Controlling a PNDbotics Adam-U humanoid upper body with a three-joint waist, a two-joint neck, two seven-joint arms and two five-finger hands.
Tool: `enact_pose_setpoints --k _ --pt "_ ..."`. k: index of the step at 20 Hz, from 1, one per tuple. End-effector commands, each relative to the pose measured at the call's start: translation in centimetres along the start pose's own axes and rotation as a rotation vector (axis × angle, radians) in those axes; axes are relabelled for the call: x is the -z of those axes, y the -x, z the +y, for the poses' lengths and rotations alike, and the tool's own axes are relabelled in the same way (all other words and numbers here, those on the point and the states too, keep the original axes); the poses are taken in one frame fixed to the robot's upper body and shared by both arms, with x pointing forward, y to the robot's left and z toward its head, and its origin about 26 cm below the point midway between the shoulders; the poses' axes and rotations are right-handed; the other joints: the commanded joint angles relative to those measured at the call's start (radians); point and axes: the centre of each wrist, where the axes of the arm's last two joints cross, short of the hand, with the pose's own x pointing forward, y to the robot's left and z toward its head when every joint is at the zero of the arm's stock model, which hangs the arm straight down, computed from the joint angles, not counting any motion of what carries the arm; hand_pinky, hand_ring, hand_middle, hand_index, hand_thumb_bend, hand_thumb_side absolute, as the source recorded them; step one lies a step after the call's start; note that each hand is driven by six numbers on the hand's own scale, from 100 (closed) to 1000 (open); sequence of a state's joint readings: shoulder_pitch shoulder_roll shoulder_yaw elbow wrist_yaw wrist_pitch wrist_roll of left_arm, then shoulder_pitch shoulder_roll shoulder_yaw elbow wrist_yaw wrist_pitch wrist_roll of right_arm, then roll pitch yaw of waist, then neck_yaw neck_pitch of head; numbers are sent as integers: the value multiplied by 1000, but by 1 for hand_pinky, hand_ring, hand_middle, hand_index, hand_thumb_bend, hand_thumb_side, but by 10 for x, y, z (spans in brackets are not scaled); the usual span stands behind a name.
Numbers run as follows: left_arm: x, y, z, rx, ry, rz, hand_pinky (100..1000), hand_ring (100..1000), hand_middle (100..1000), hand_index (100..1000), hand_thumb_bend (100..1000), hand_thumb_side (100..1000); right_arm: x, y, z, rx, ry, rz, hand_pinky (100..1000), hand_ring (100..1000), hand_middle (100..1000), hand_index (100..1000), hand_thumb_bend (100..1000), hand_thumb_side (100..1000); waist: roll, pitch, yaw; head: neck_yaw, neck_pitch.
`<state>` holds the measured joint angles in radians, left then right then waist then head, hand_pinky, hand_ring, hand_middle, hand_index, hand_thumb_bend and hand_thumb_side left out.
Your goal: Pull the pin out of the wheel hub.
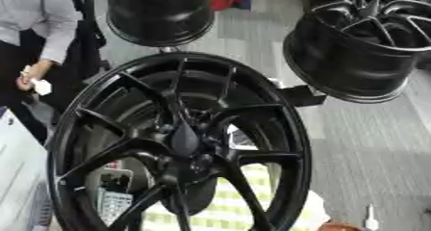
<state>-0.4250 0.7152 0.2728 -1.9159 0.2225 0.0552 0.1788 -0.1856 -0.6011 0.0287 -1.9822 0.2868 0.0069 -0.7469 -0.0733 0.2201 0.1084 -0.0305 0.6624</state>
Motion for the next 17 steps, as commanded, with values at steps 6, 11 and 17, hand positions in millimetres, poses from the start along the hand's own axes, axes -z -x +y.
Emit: enact_pose_setpoints --k 6,11,17 --pt "-53 19 -52 -219 -51 24 756 711 609 797 100 679 6 -6 -2 23 5 -7 724 794 715 784 100 597 -5 -7 -1 9 -19" --pt "-66 25 -68 -220 -84 -8 756 713 610 800 100 677 5 -7 0 37 3 0 723 794 715 784 100 603 -4 -6 -1 15 -20" --pt "-76 28 -76 -245 -75 -76 757 713 610 804 100 669 4 -7 1 43 3 -1 722 794 715 785 100 605 -2 -7 -2 13 -3"
